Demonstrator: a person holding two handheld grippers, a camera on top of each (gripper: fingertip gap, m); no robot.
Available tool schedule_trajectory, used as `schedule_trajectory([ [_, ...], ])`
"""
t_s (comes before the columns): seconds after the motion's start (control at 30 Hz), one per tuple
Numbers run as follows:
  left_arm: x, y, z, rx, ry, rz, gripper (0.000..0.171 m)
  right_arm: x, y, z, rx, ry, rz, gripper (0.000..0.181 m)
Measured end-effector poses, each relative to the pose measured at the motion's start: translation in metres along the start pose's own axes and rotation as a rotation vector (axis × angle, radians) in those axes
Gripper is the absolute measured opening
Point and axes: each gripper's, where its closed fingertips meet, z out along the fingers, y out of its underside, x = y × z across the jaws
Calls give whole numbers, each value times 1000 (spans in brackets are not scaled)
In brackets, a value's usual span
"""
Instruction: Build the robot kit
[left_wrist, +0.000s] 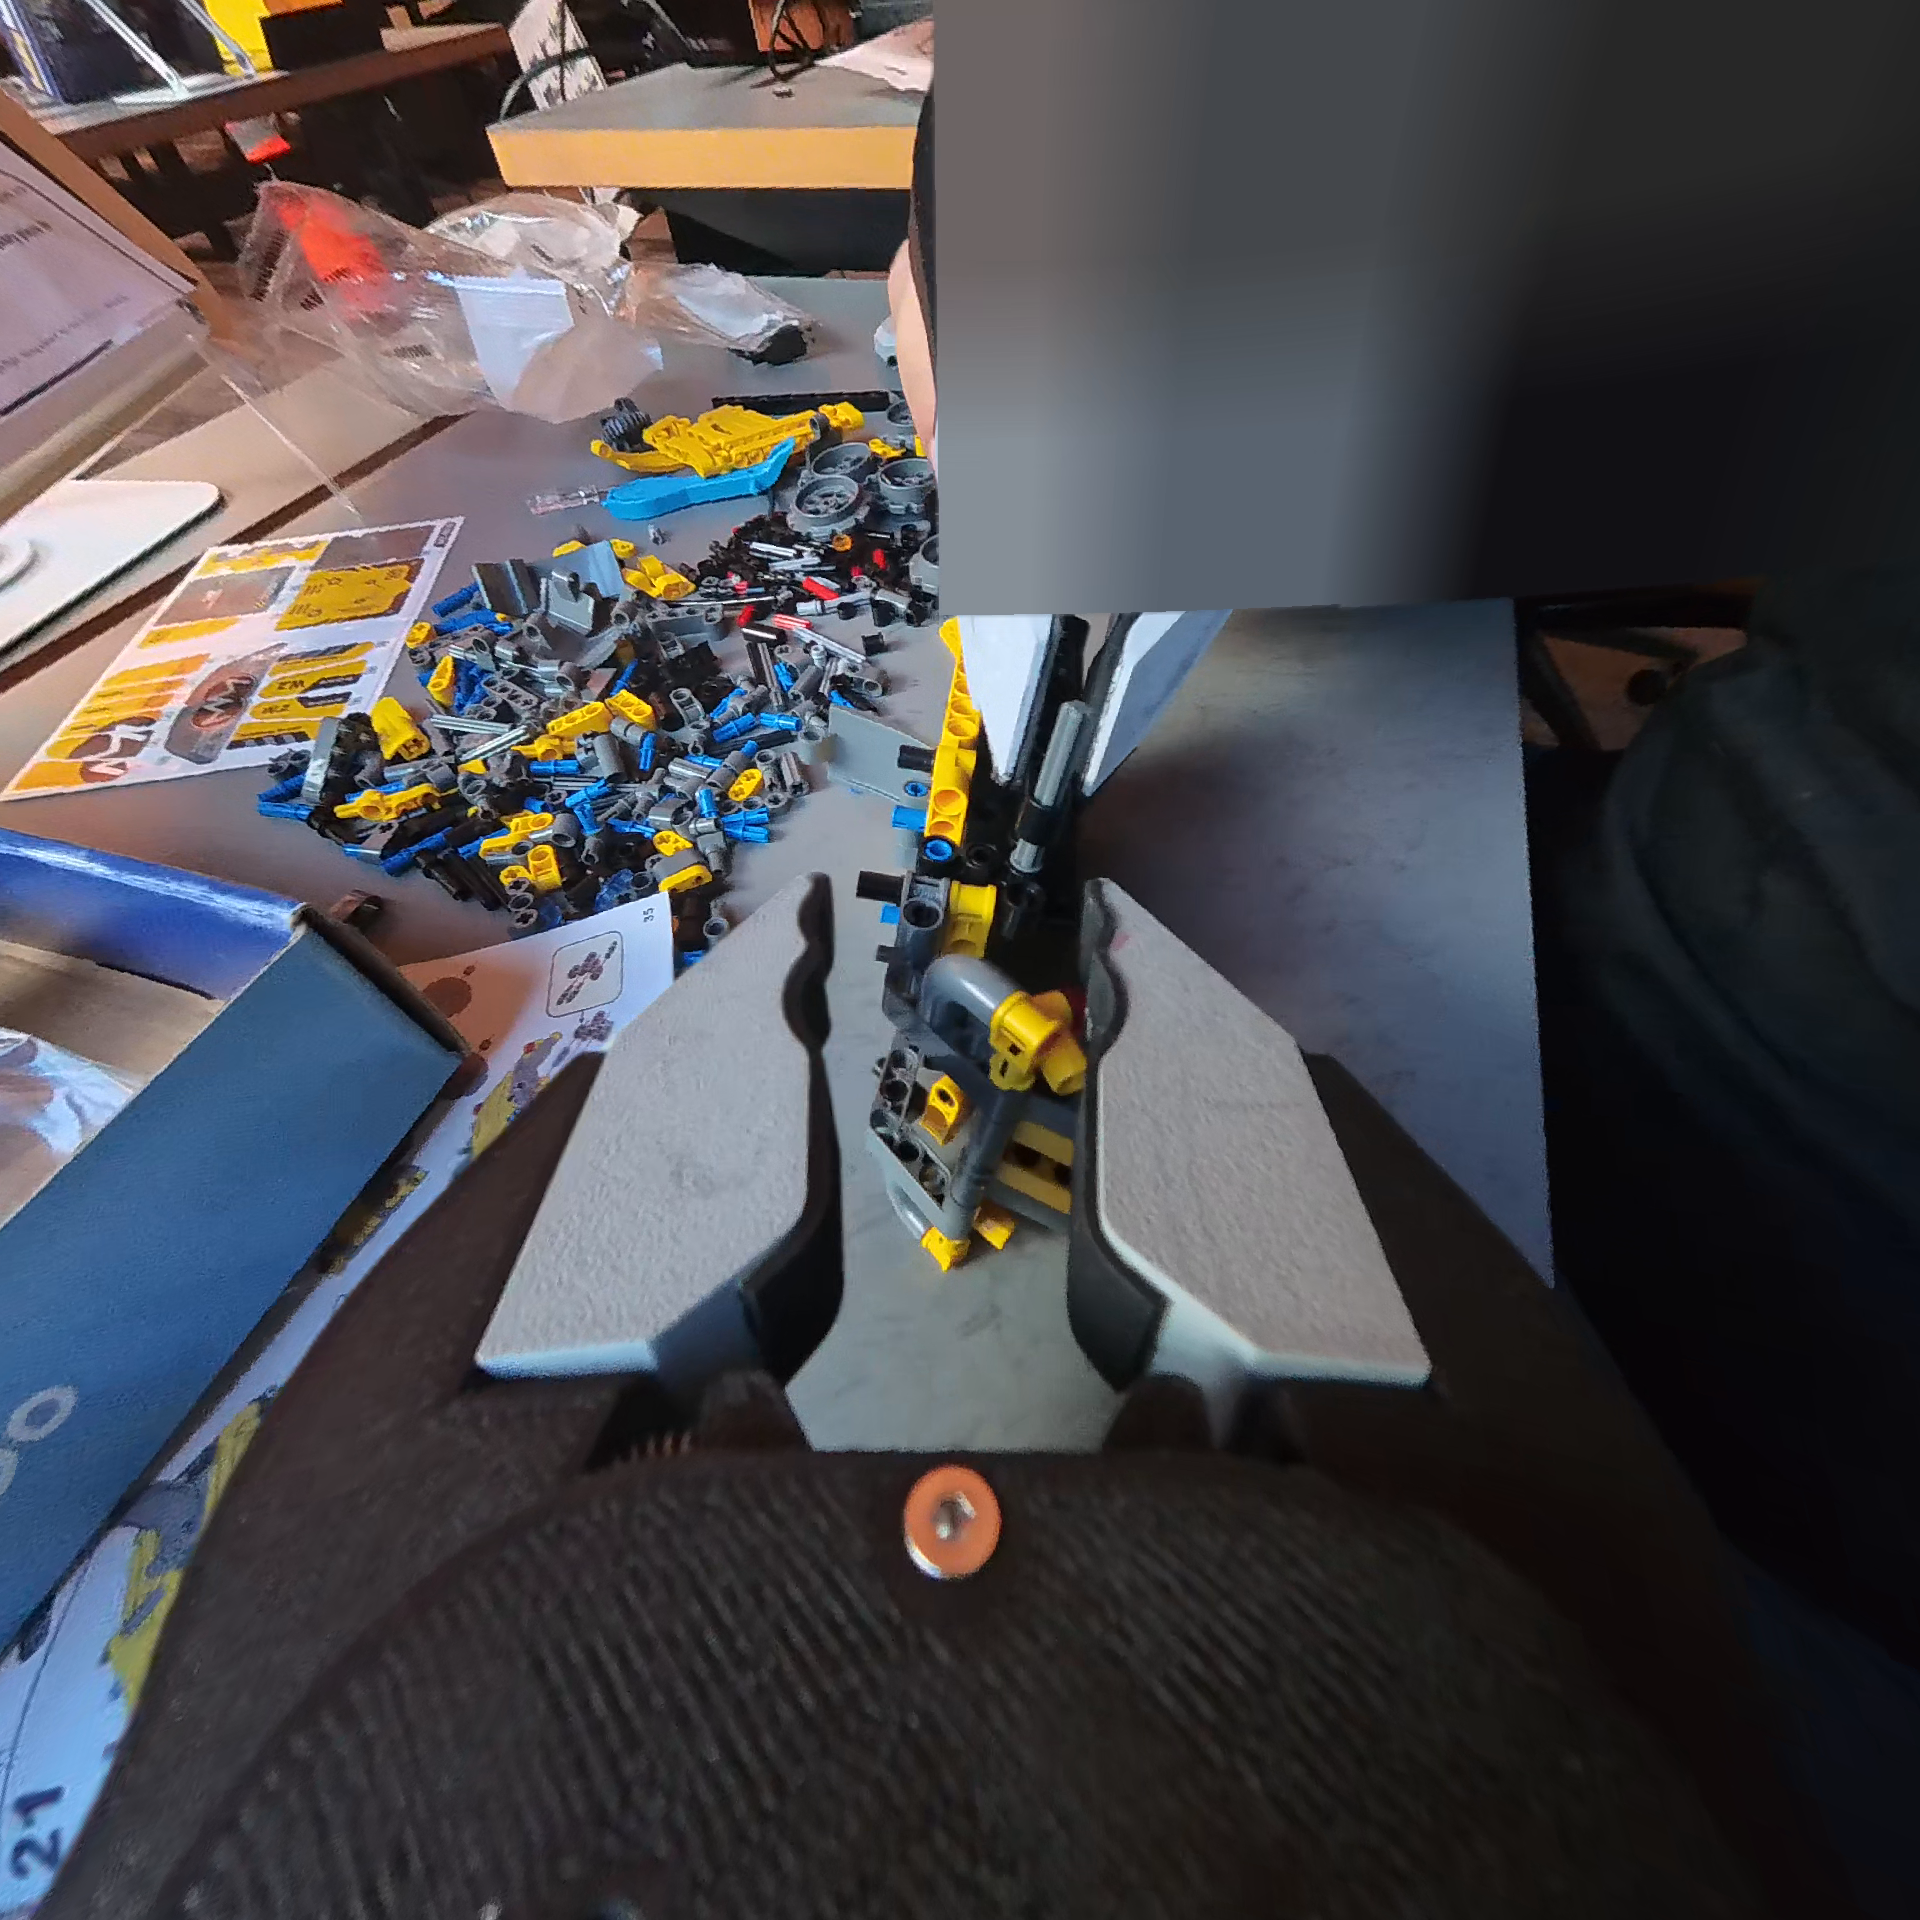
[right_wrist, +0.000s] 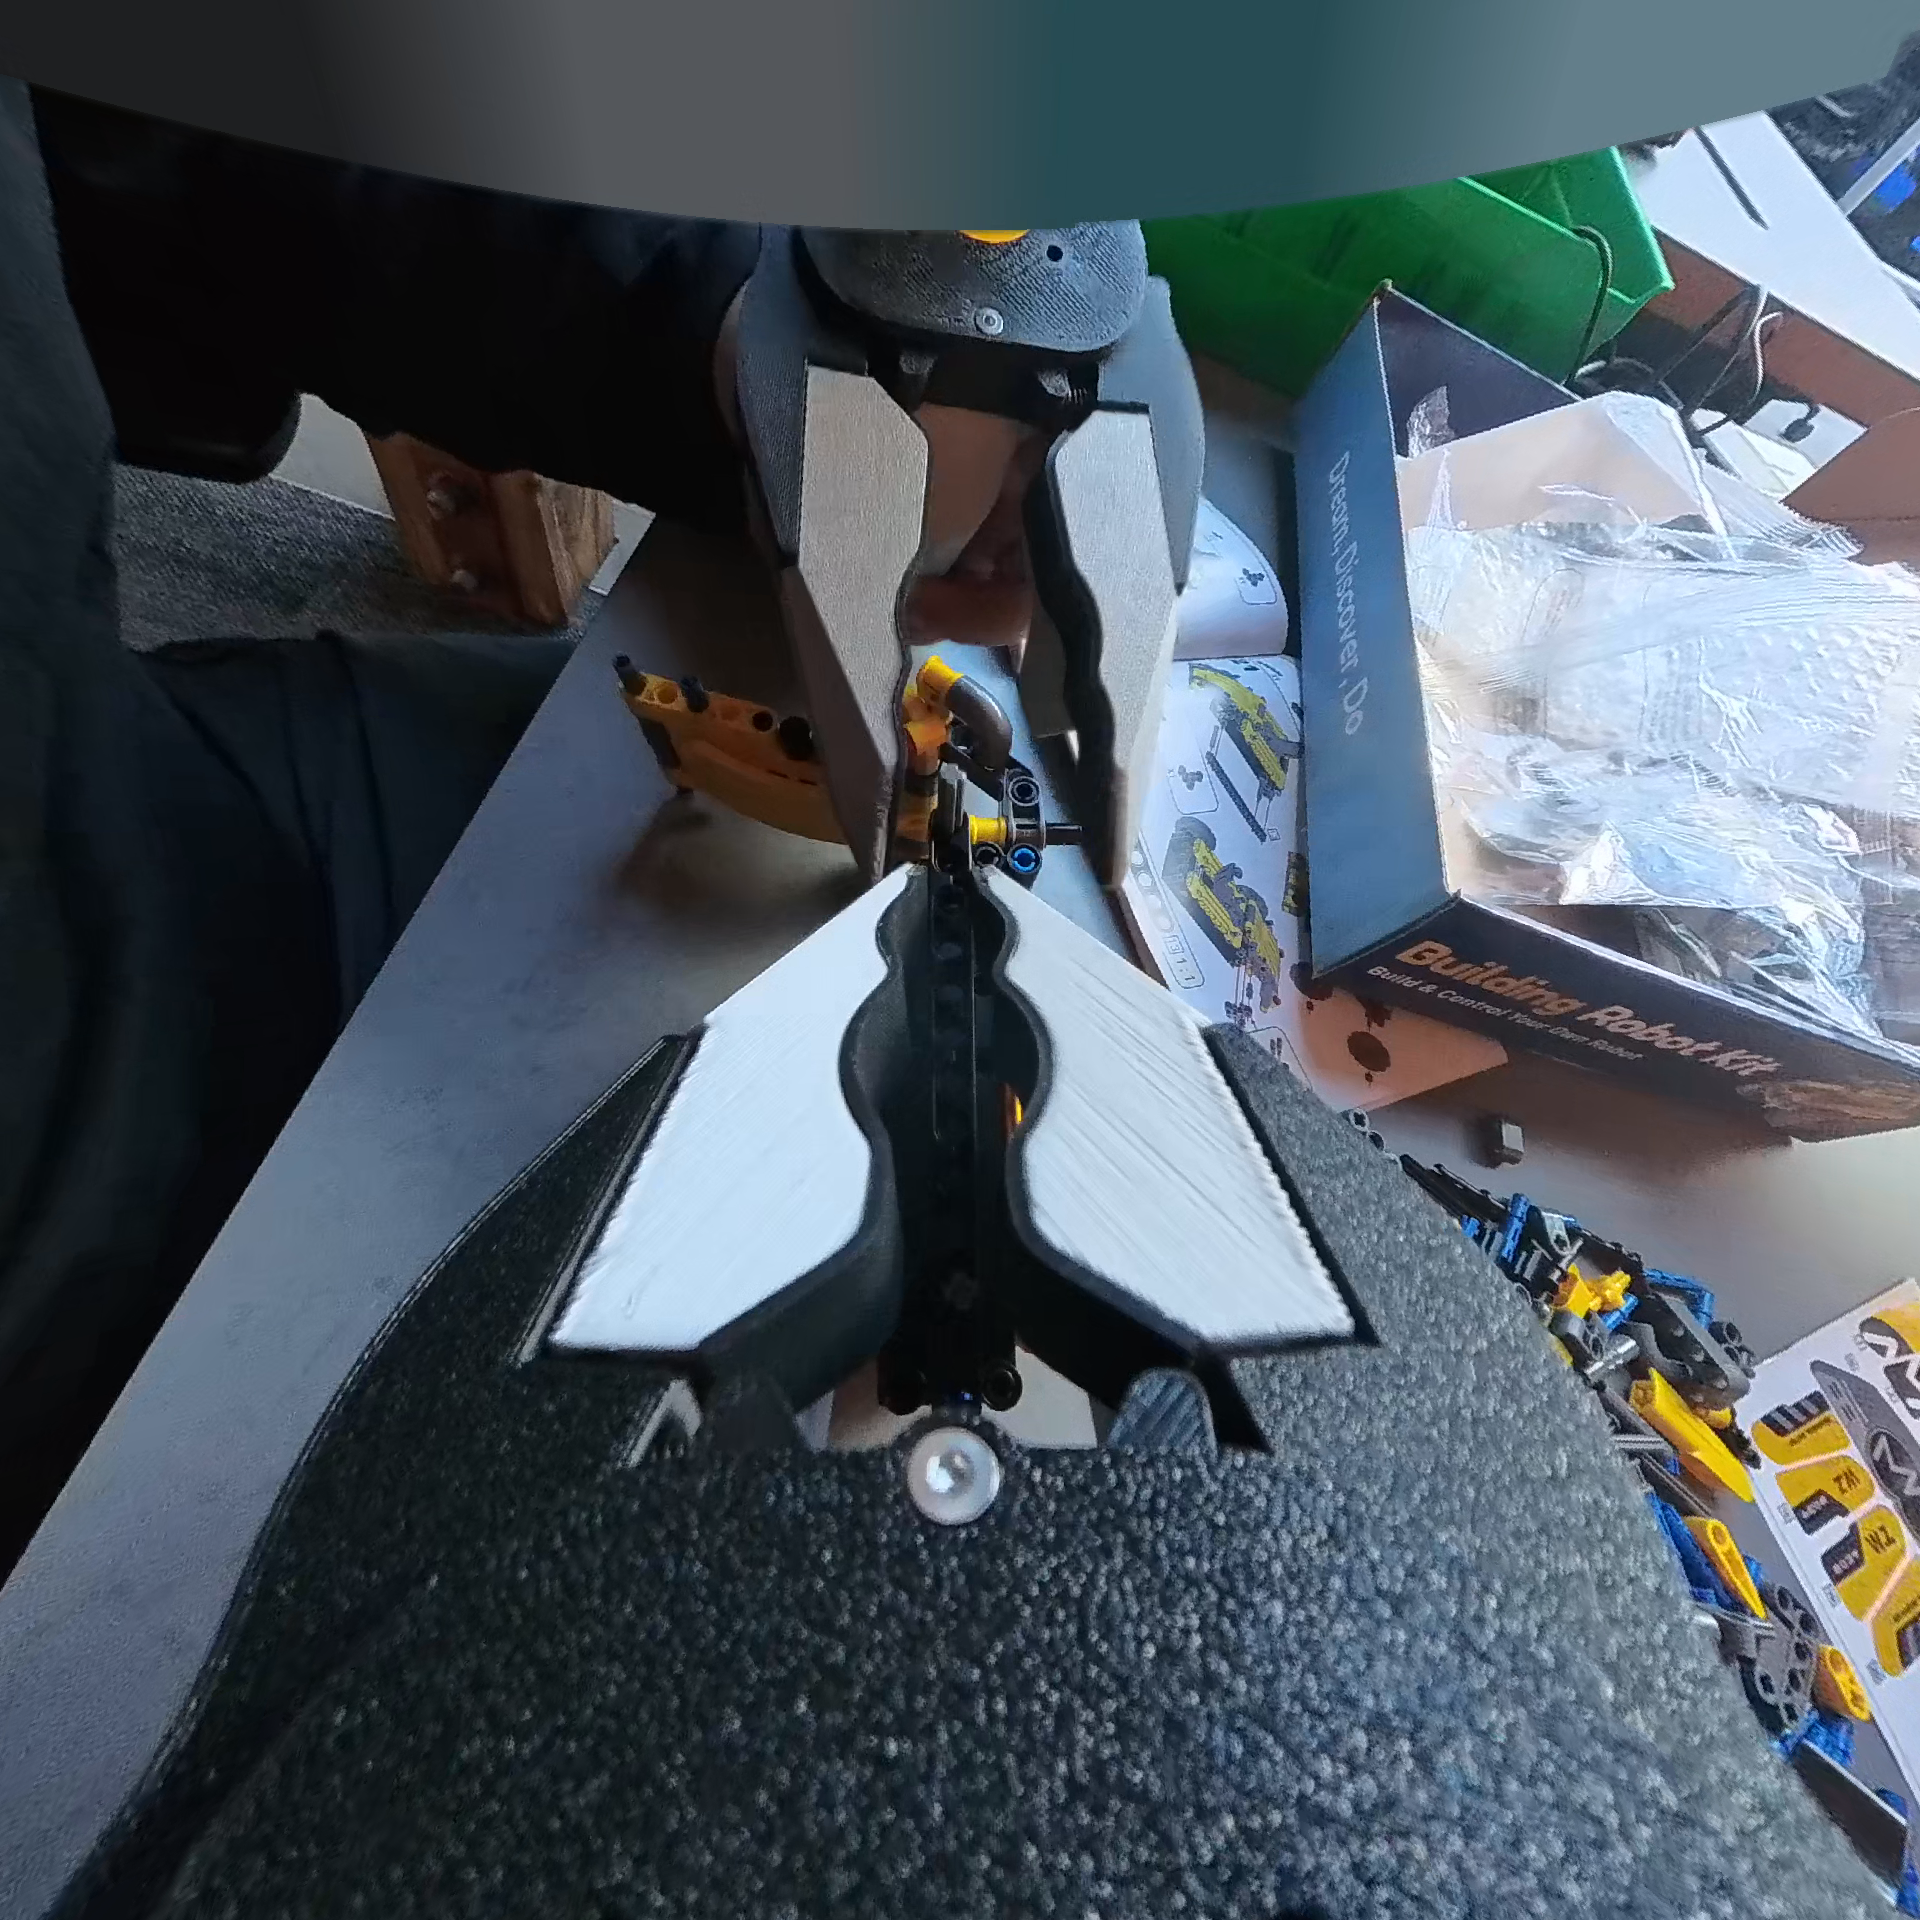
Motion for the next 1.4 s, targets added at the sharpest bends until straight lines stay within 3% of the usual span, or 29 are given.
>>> schedule_trajectory([
  [0.17,2,2,-2,-11,52,-51,54,-2,-1,0,9,-2,-8,8],
  [0.33,6,3,3,-29,50,-9,41,-3,0,-1,13,-2,-22,8],
  [0.63,9,9,3,-34,82,-30,48,-2,0,-1,19,-5,-38,9],
  [0.97,11,7,10,-35,71,-8,39,0,4,-5,4,-14,-7,9],
  [1.27,10,7,9,-32,58,-6,39,0,6,-3,-192,-57,15,8],
  [1.4,9,8,8,-31,53,-18,39,0,7,-1,-215,-79,53,9],
])
